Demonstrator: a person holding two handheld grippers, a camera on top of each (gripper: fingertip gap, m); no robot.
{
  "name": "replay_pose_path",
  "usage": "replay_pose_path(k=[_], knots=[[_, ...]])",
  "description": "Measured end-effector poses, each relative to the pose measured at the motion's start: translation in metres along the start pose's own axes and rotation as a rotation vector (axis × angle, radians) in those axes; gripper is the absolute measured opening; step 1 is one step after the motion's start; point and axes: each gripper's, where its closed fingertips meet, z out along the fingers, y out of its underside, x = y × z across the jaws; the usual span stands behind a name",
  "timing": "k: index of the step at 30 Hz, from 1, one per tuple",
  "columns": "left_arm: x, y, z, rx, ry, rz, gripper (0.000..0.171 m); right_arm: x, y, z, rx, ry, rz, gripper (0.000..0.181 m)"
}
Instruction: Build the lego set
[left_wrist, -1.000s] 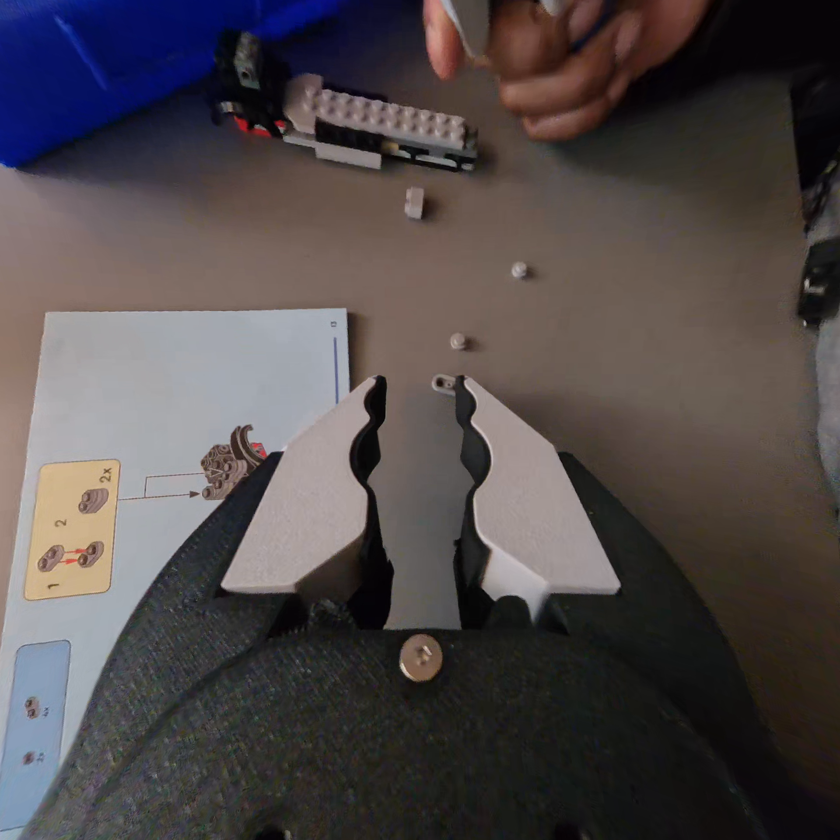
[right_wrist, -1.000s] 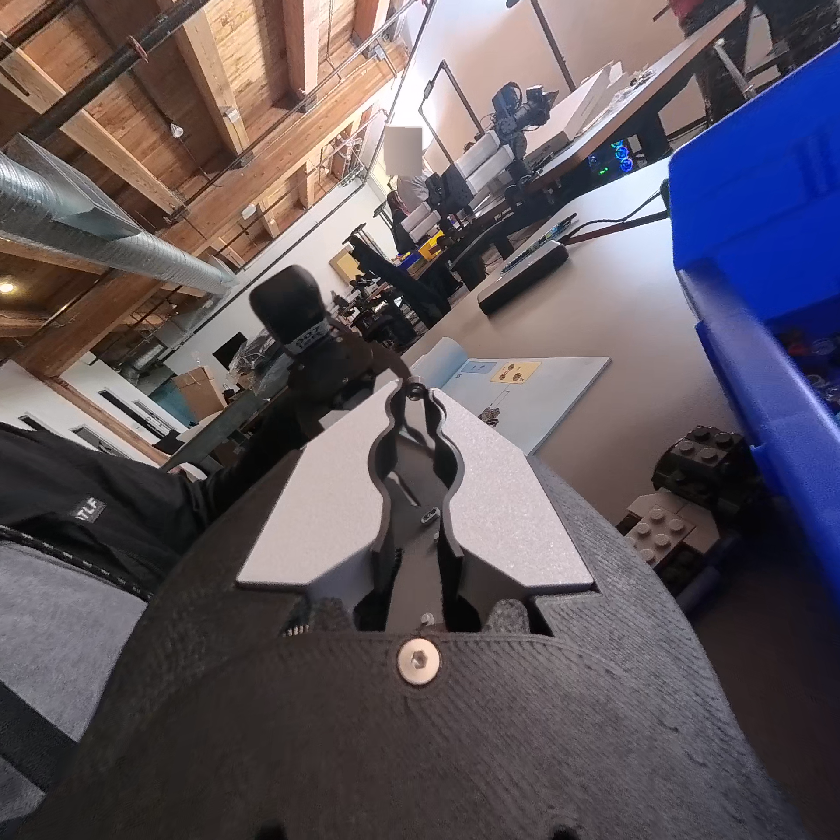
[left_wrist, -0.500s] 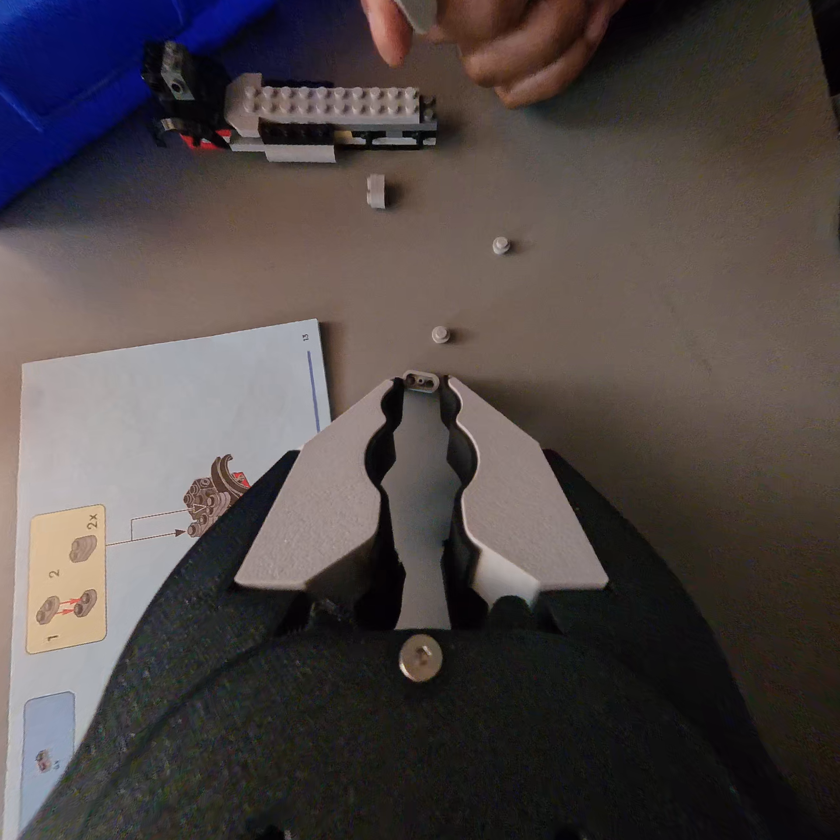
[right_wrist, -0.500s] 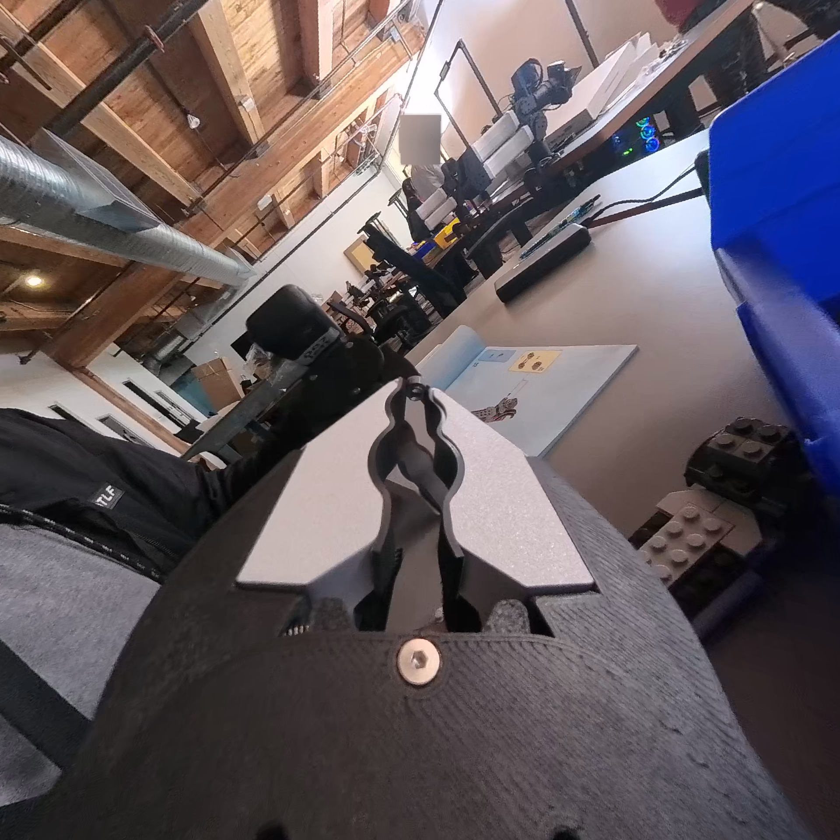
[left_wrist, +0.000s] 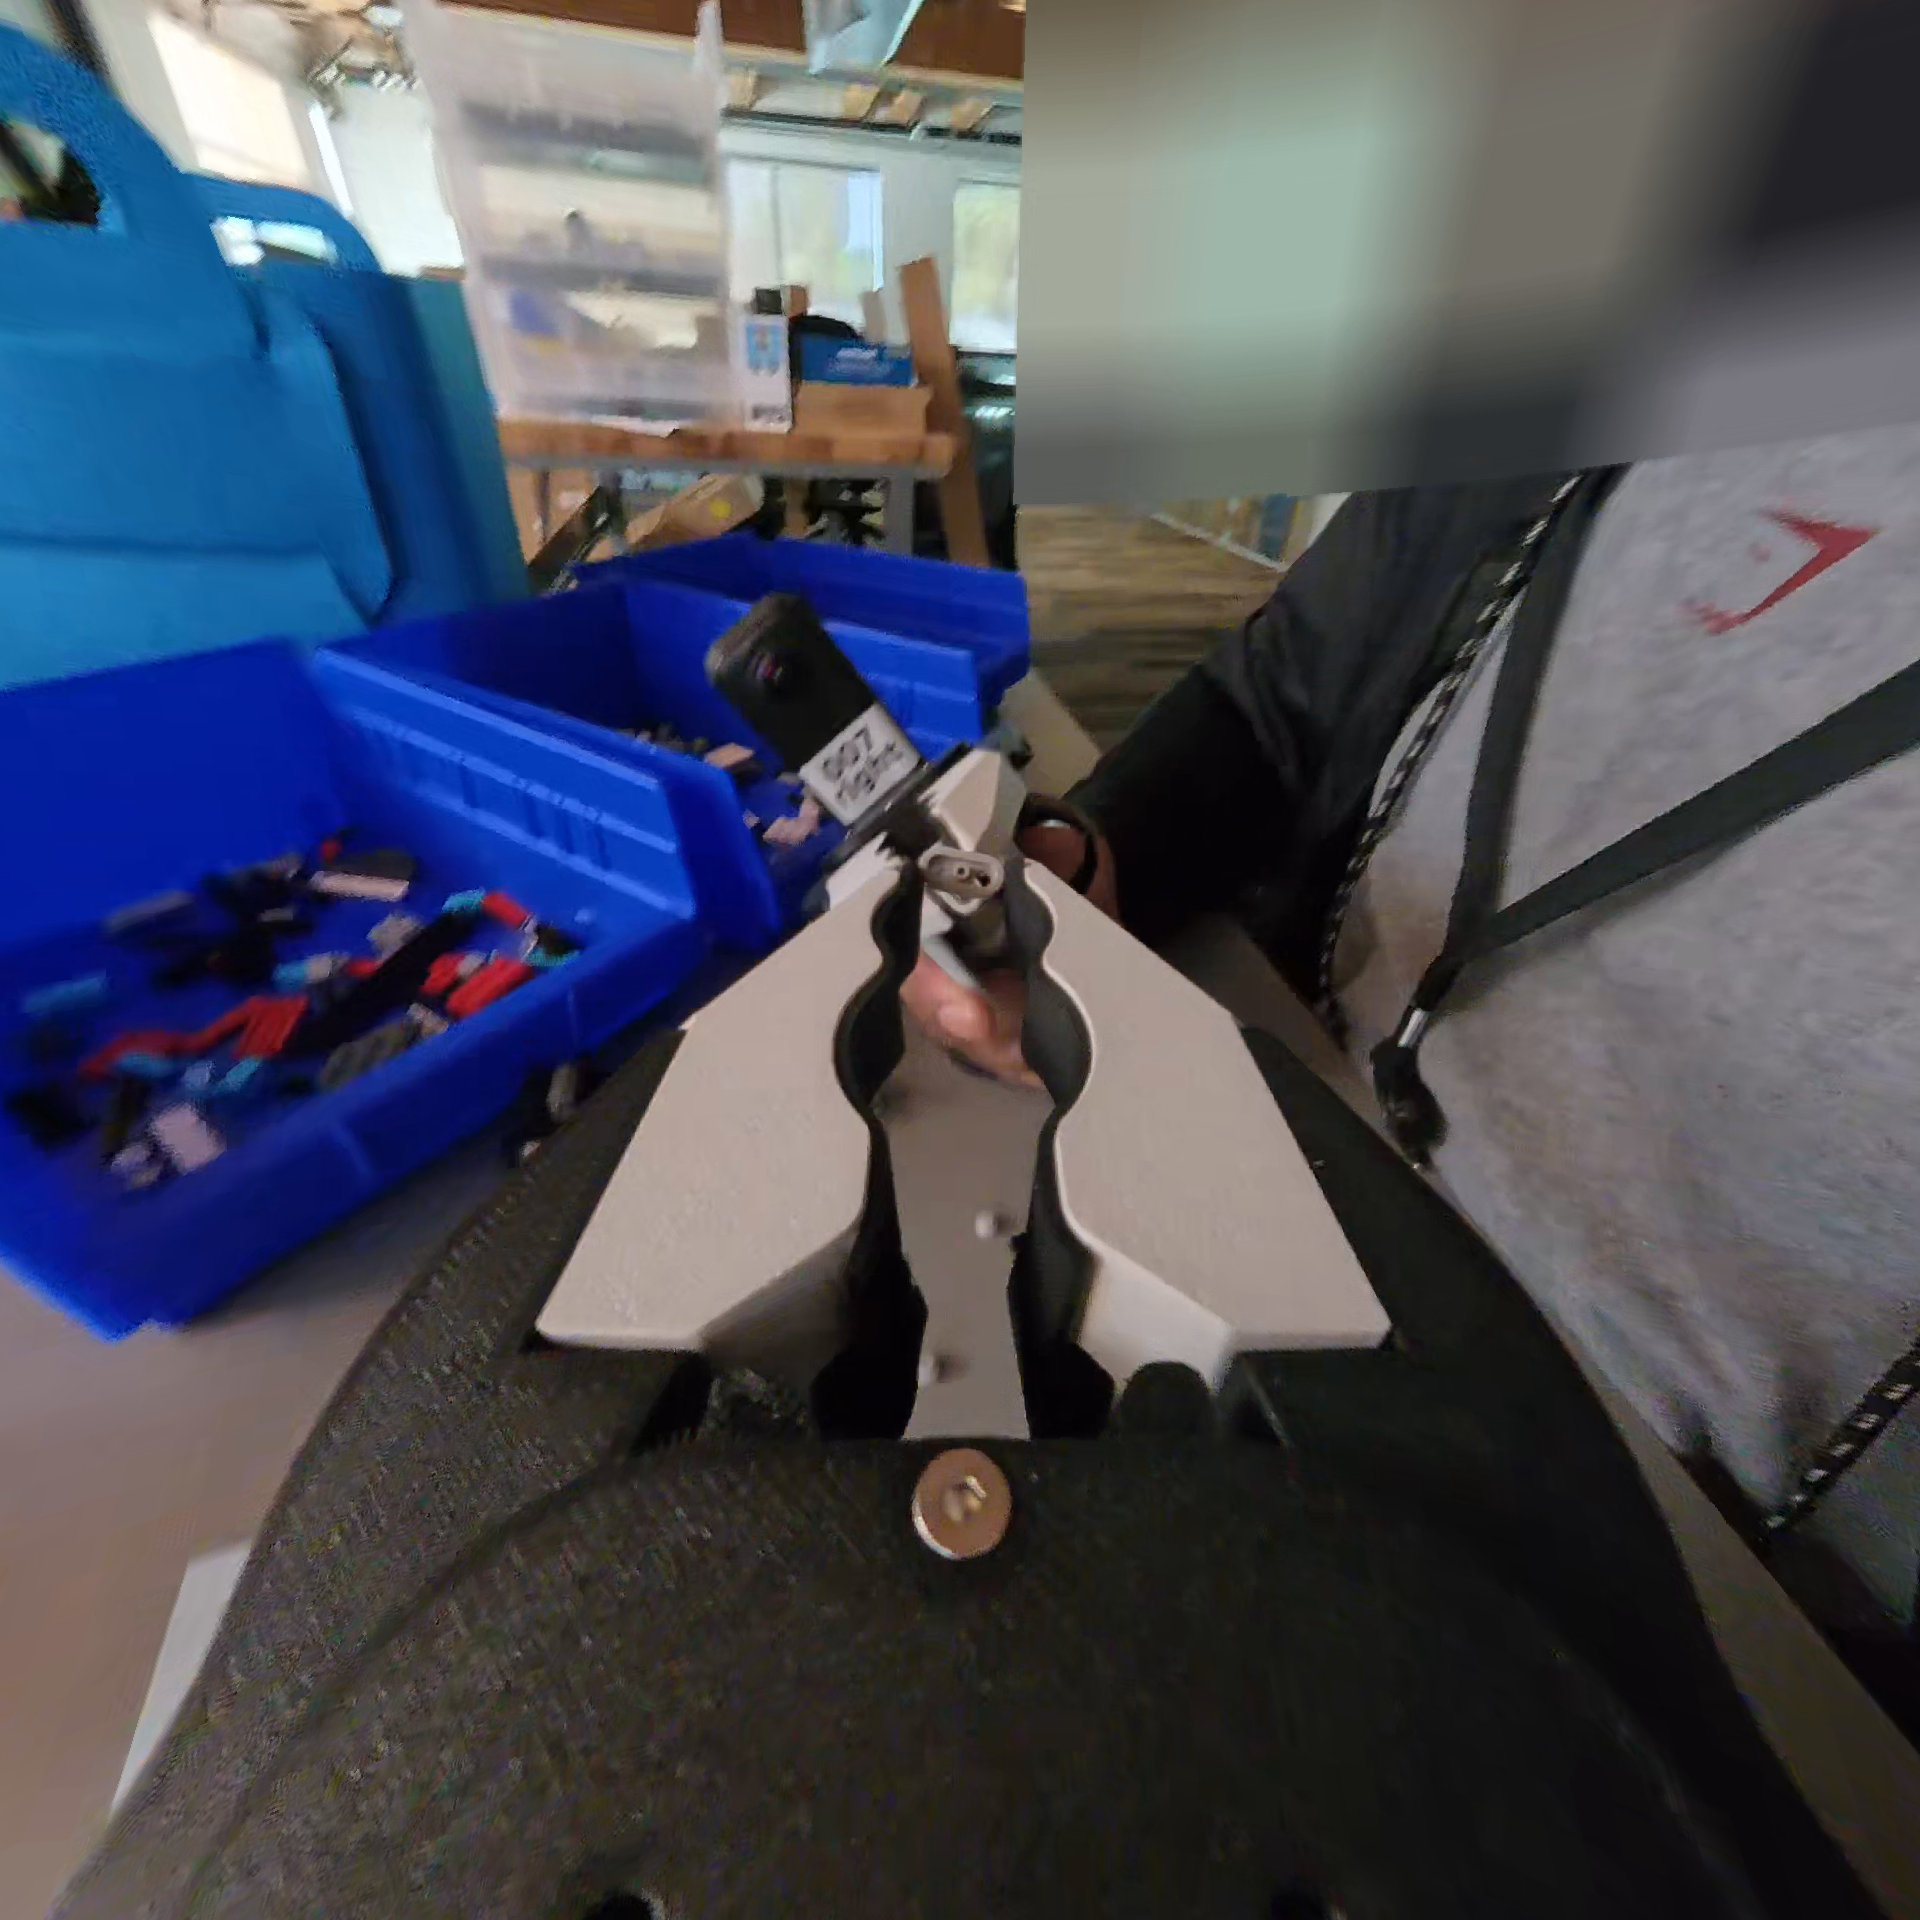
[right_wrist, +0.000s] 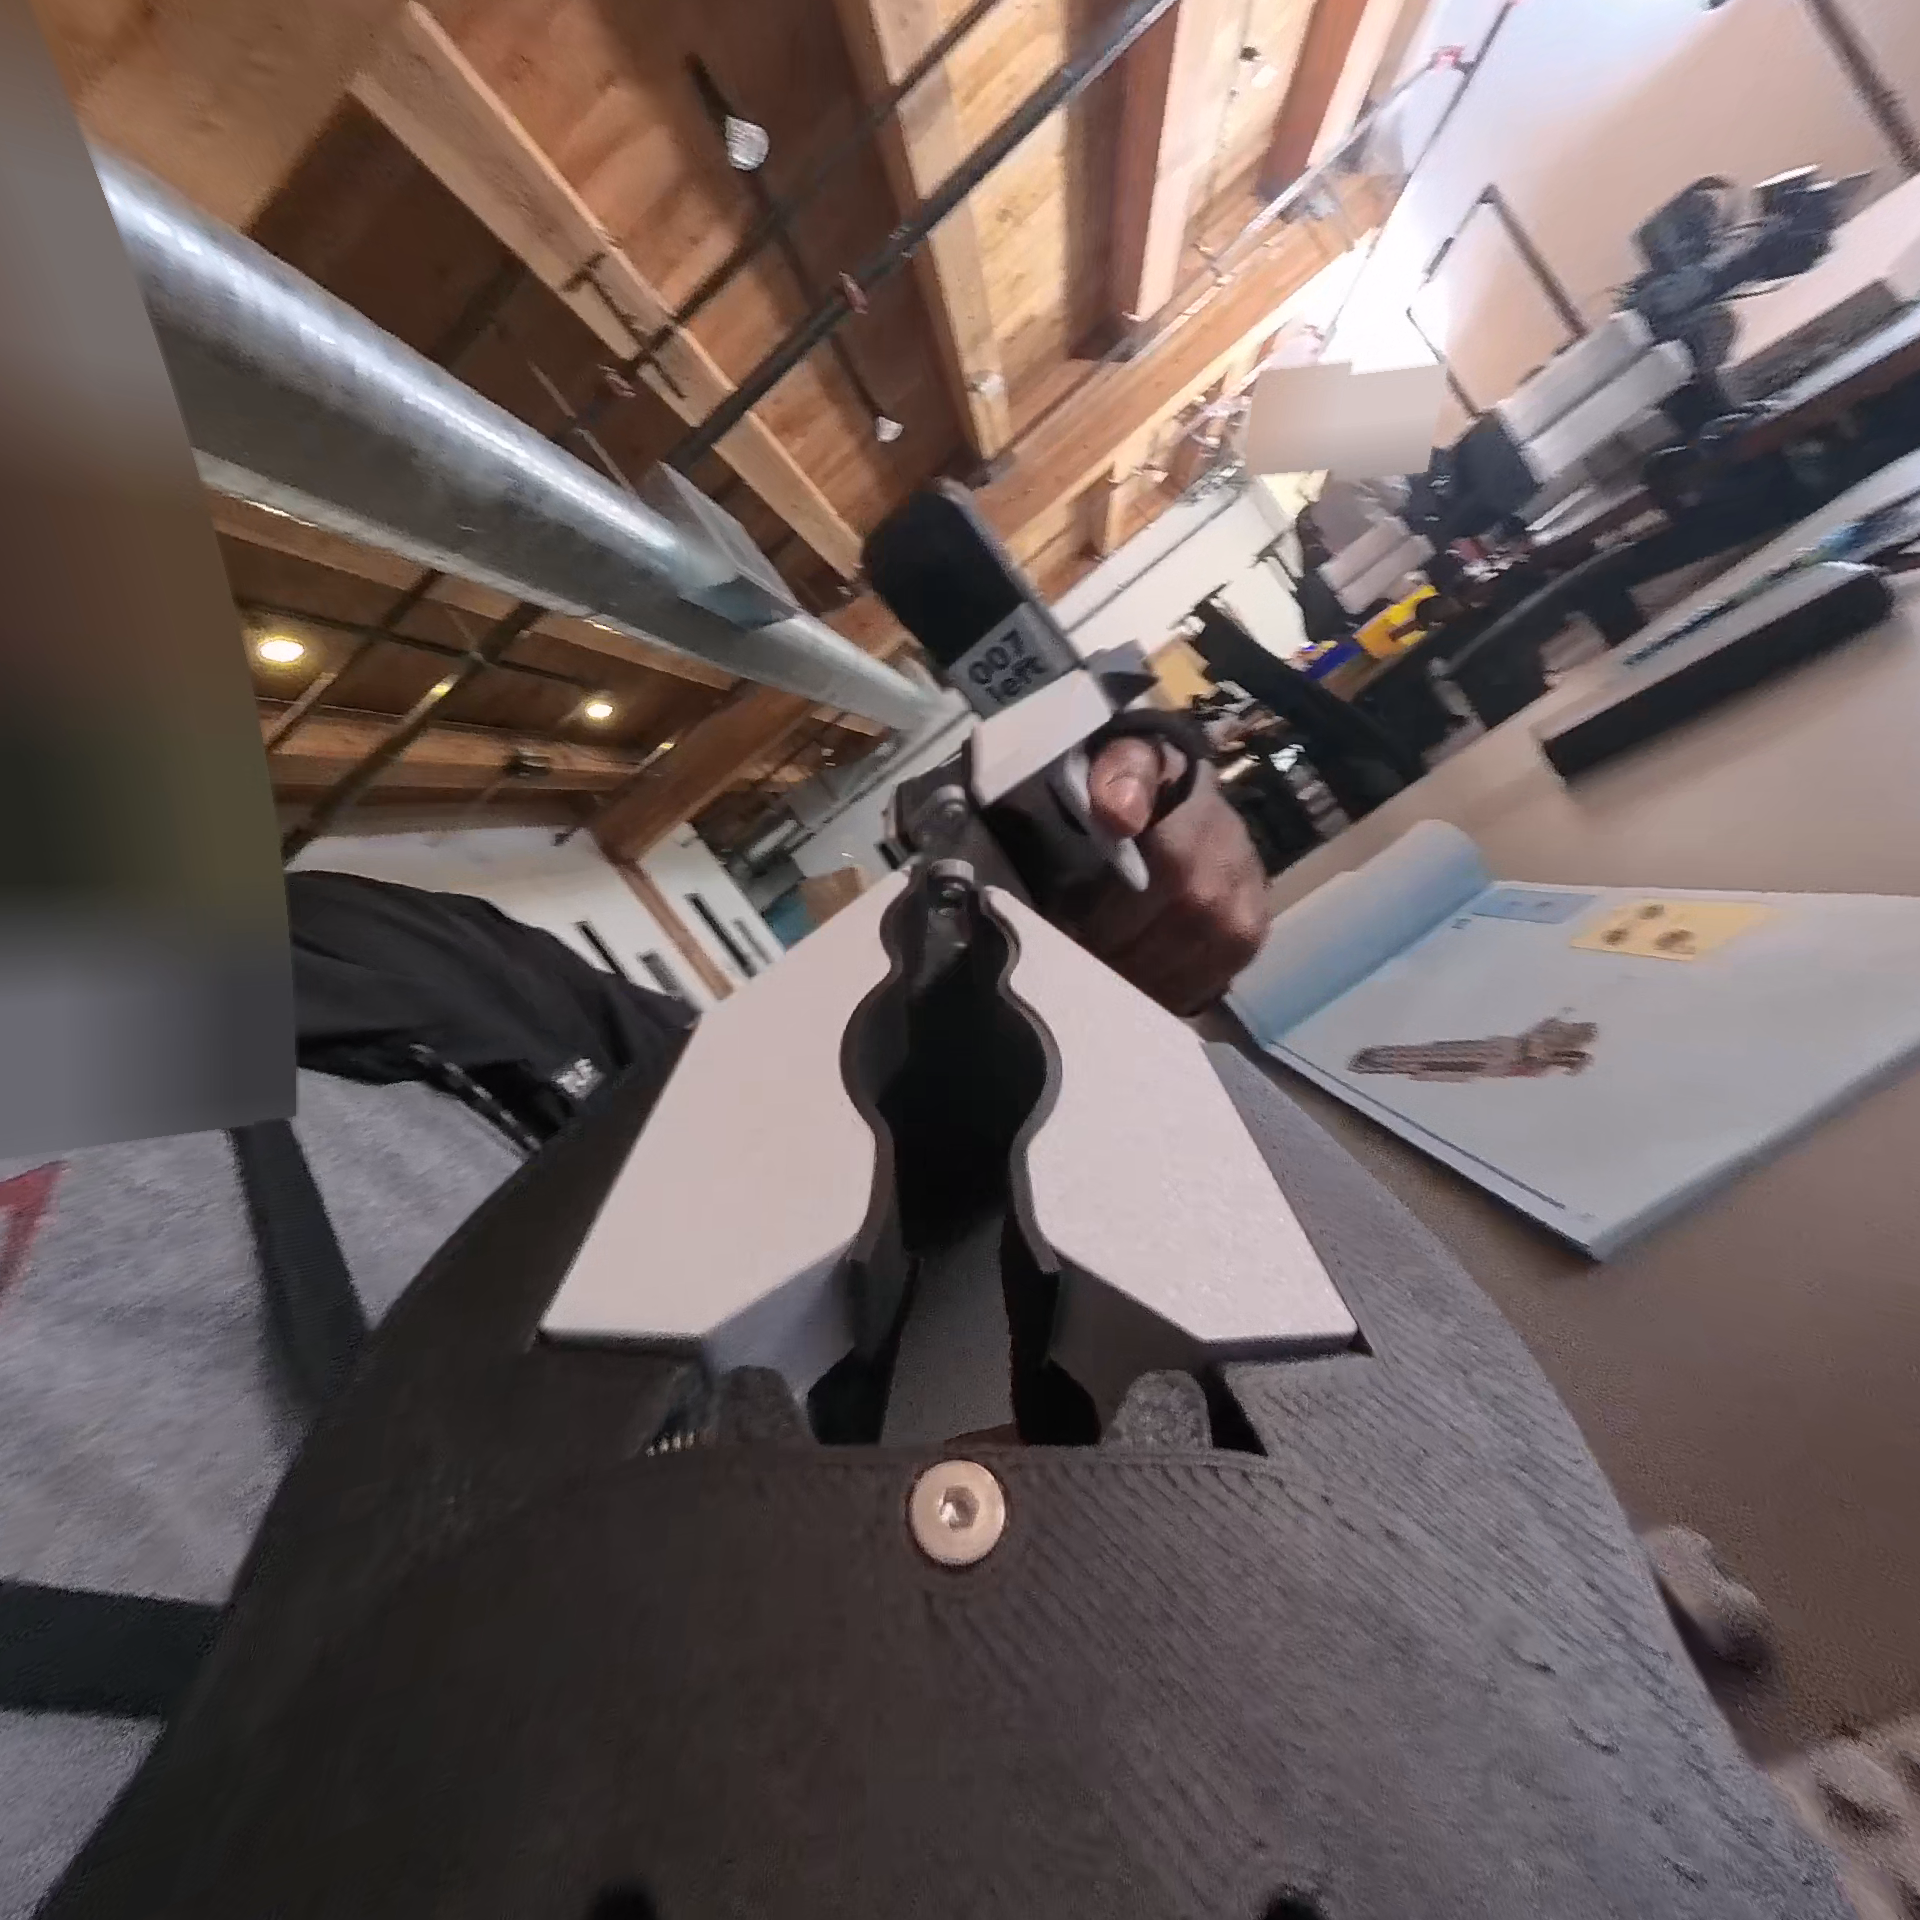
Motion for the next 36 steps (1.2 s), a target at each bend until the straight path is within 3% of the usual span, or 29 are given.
replay_pose_path(k=[6,12,36], knots=[[0.013,-0.012,0.021,-0.006,0.171,0.034,0.016,-0.026,-0.003,-0.001,0.028,-0.161,0.052,0.008],[0.021,-0.014,0.031,-0.061,0.278,0.065,0.016,-0.031,-0.002,-0.002,0.02,-0.193,0.067,0.008],[0.023,-0.003,0.026,-0.175,0.354,0.081,0.016,-0.032,0.002,-0.002,0.006,-0.214,0.091,0.008]])
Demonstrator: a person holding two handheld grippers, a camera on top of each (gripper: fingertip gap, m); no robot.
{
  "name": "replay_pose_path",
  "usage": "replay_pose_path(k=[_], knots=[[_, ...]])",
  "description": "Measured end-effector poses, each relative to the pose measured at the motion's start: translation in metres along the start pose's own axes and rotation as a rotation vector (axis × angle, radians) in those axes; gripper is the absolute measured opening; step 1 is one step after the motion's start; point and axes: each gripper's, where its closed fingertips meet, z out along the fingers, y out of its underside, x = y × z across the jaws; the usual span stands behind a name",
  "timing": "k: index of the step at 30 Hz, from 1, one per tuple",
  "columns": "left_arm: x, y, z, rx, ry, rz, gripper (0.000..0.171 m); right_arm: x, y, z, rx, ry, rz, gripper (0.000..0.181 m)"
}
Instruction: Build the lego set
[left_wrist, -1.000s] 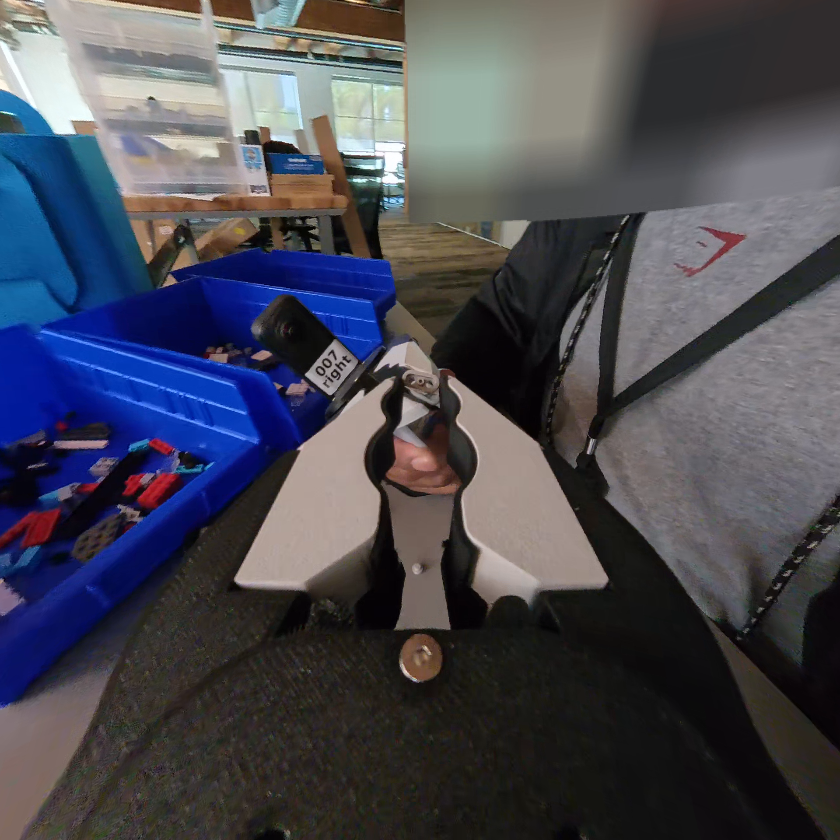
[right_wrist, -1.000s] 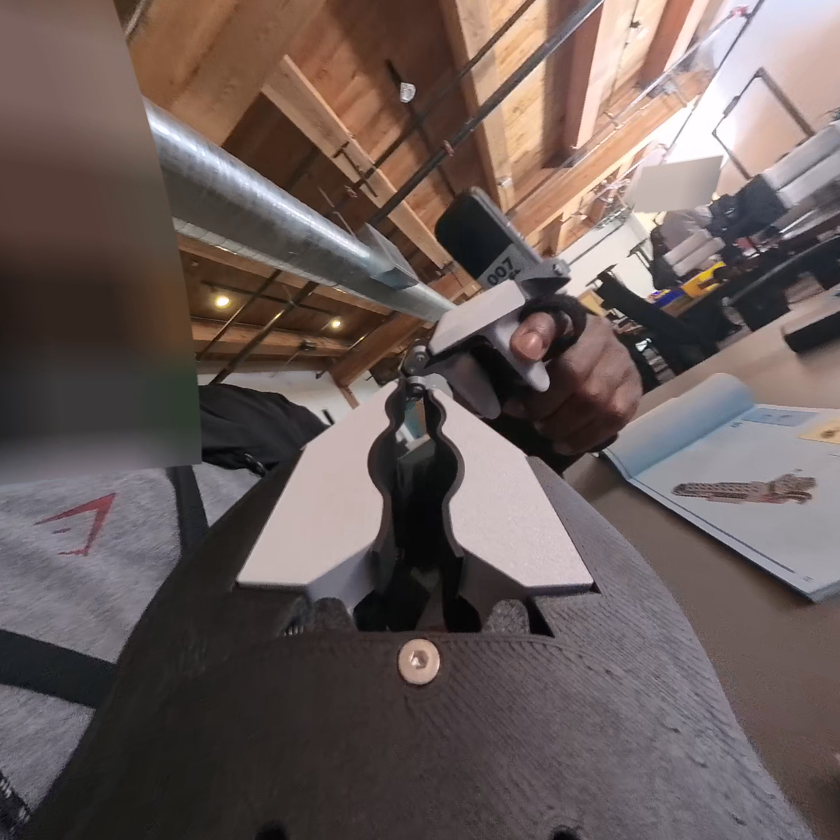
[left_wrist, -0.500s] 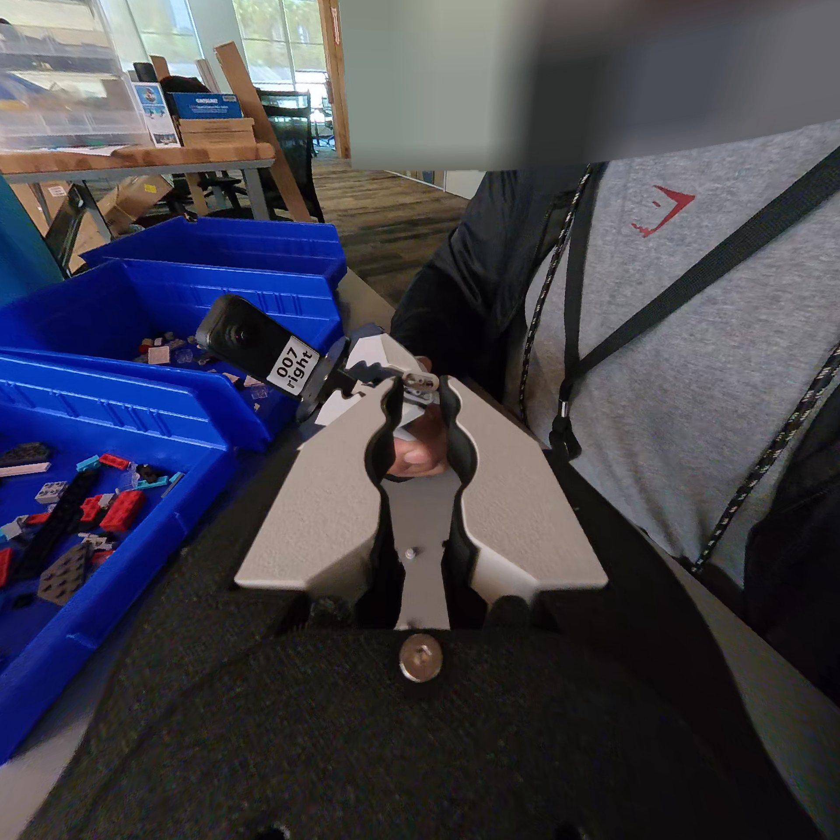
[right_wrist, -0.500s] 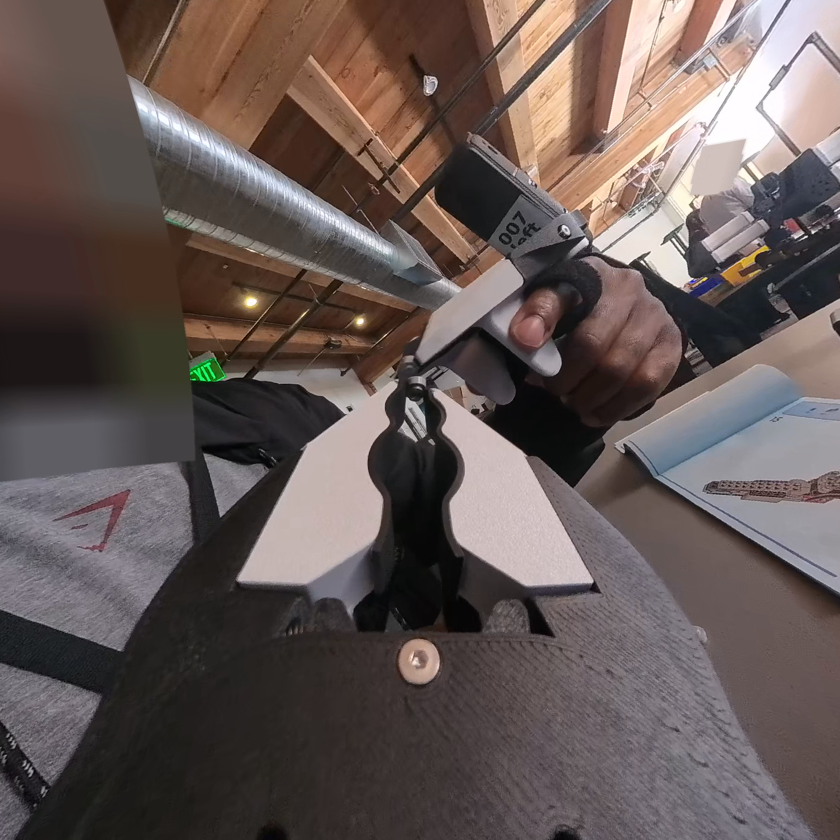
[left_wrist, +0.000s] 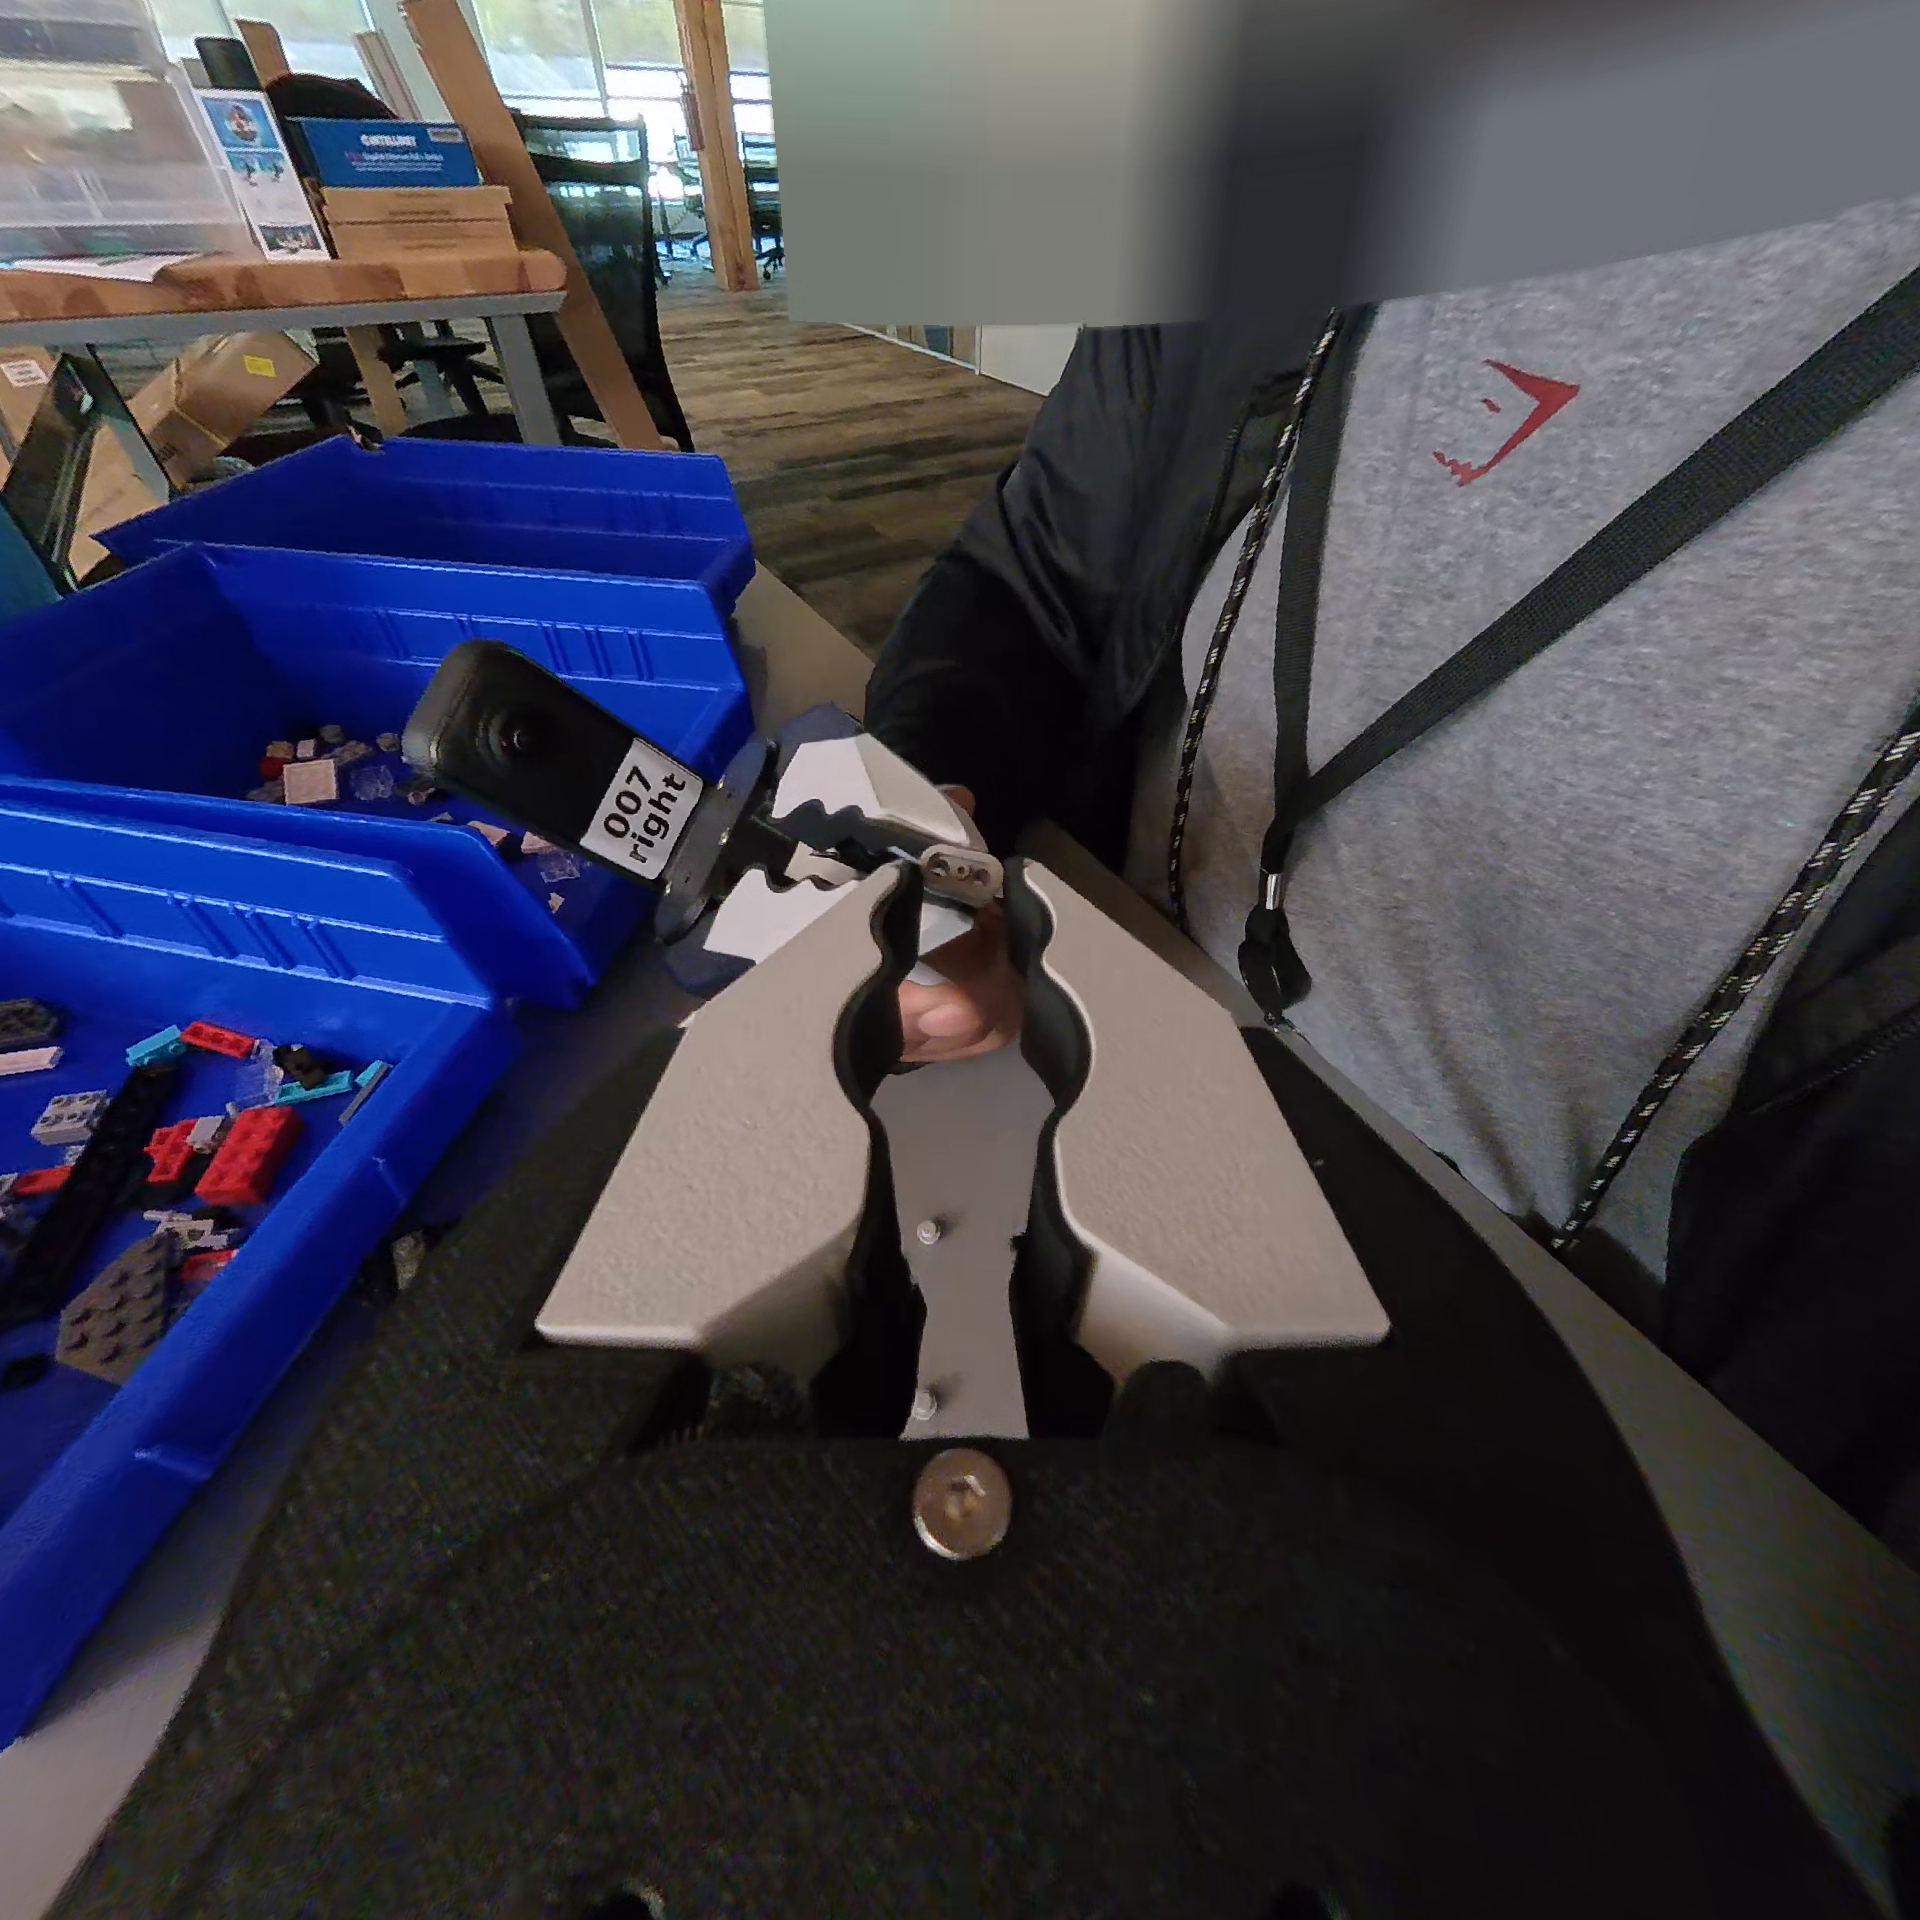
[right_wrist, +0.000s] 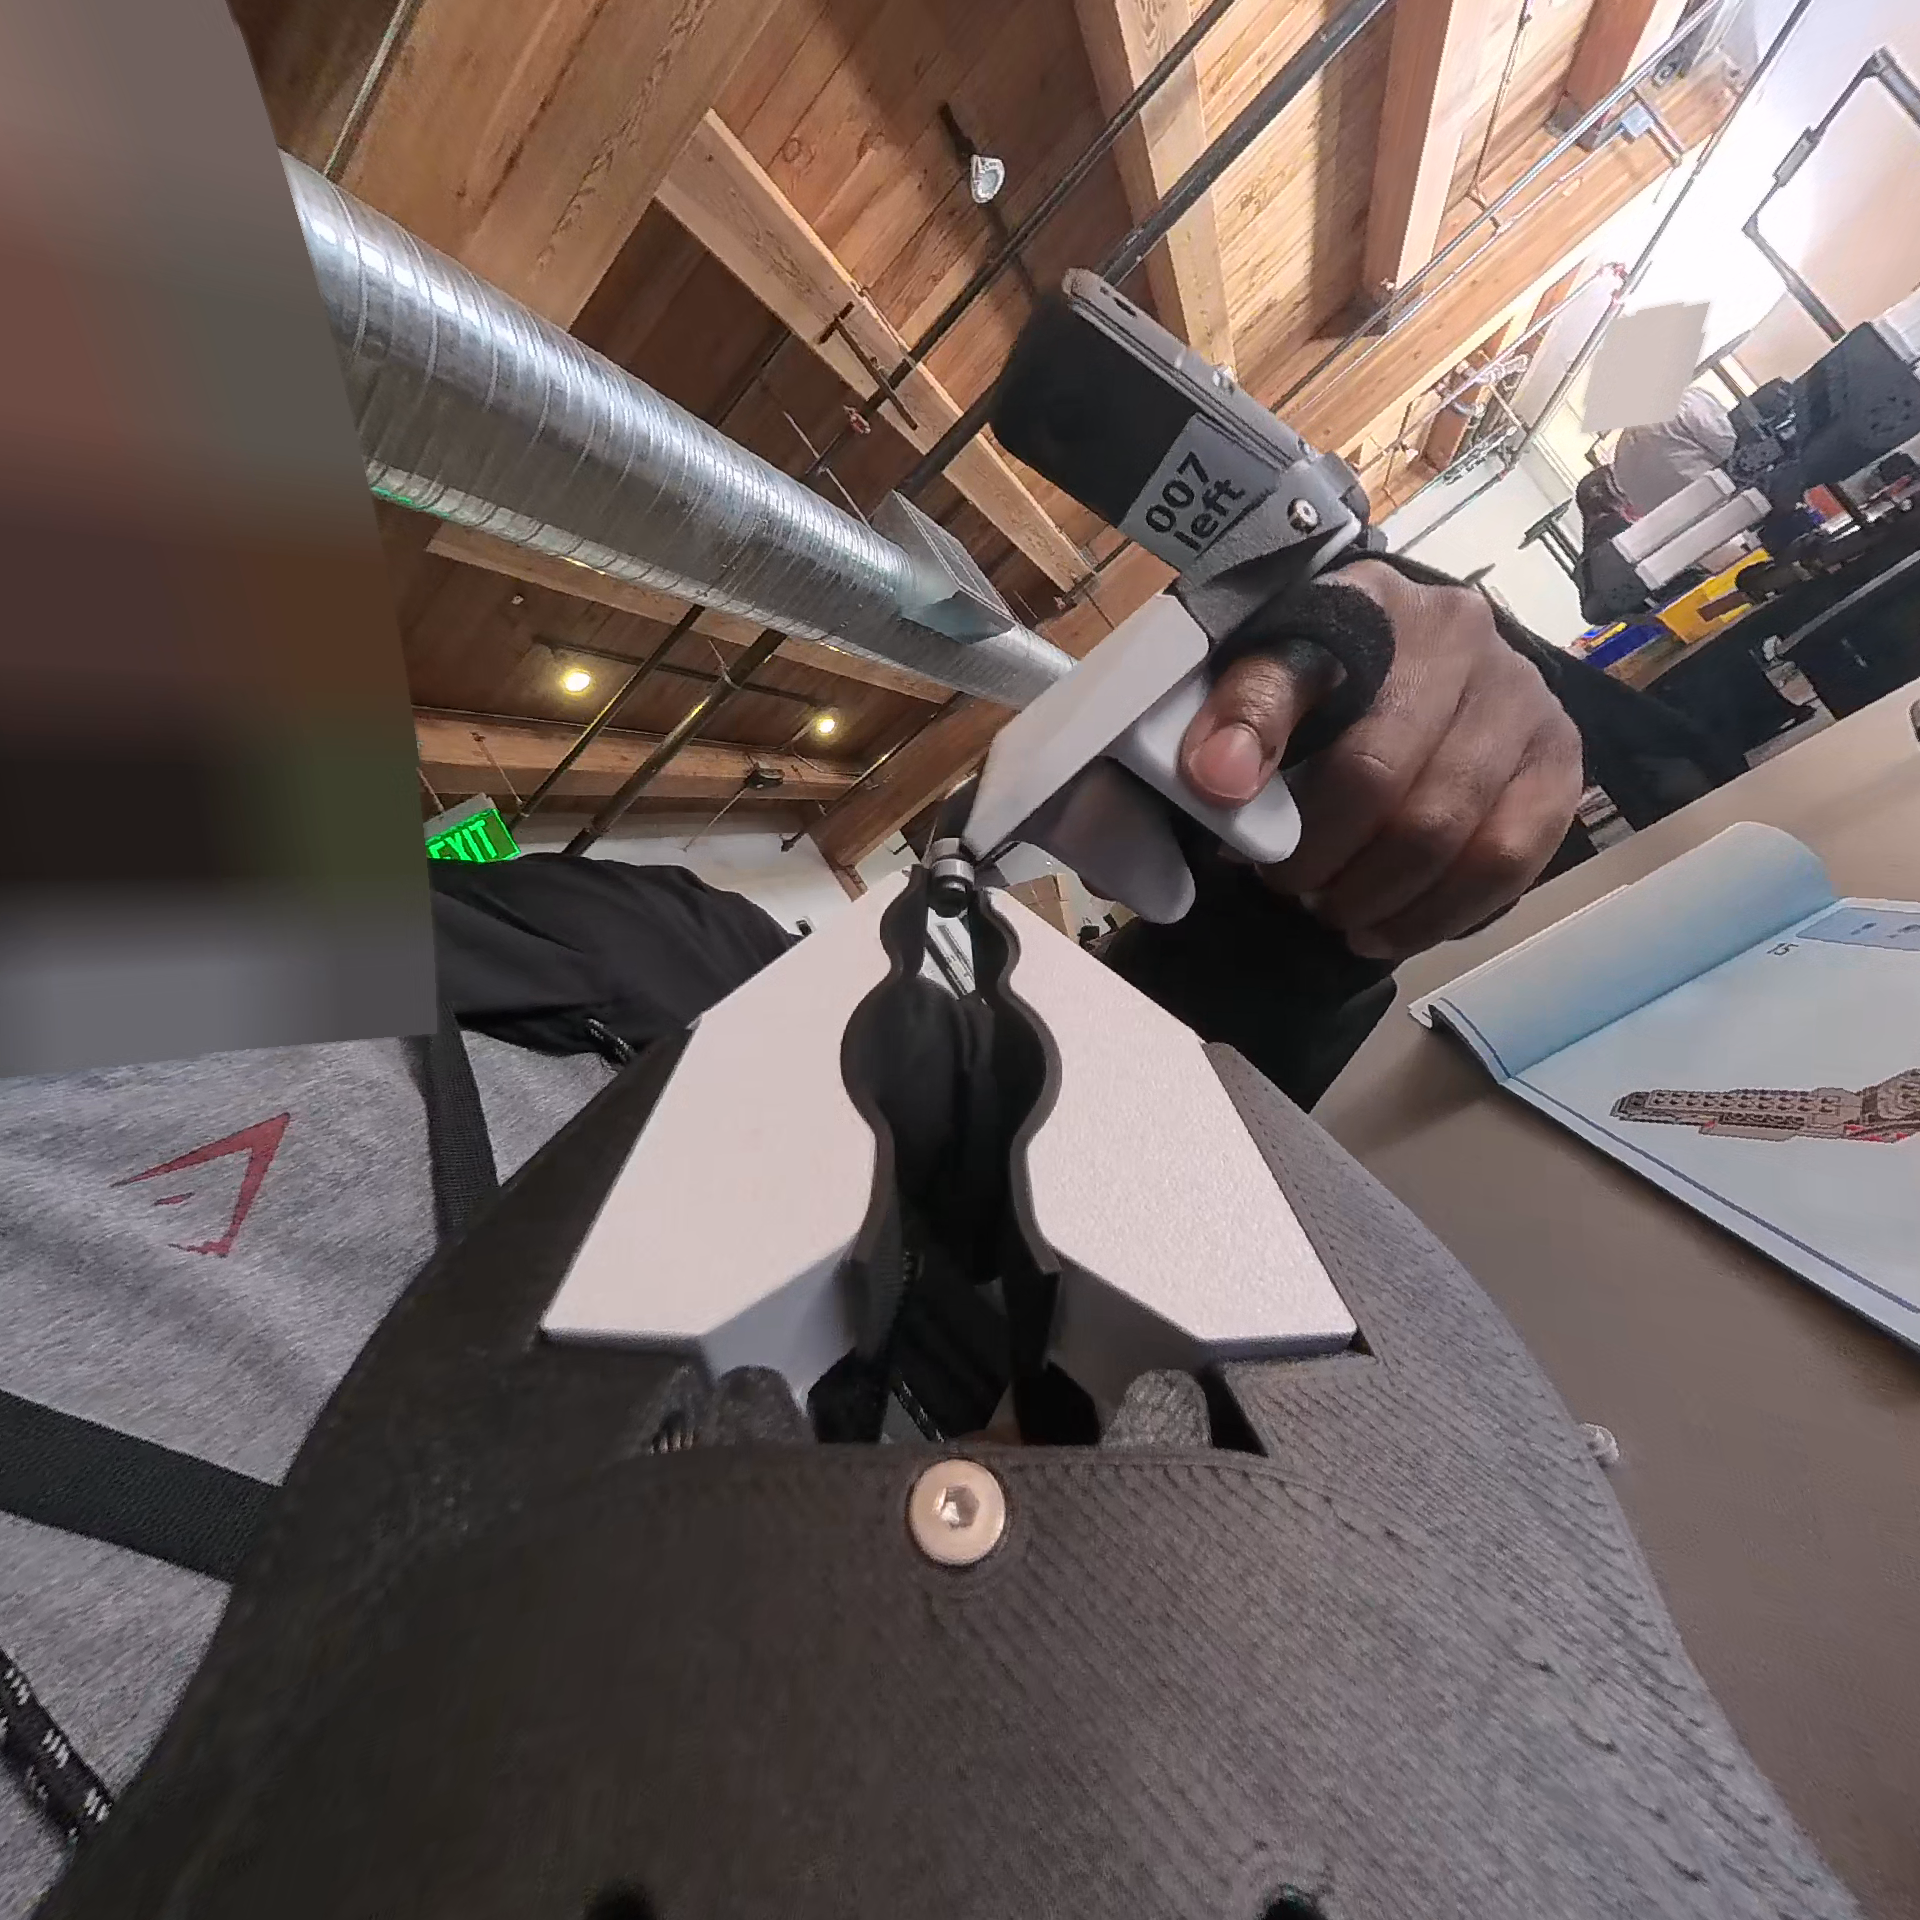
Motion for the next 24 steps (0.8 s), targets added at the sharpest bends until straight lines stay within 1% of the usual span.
replay_pose_path(k=[24], knots=[[-0.0011,-0.0011,0.002,-0.067,-0.001,0.012,0.017,-0.0027,-0.0008,-0.0008,0.02,-0.03,0.017,0.008]])
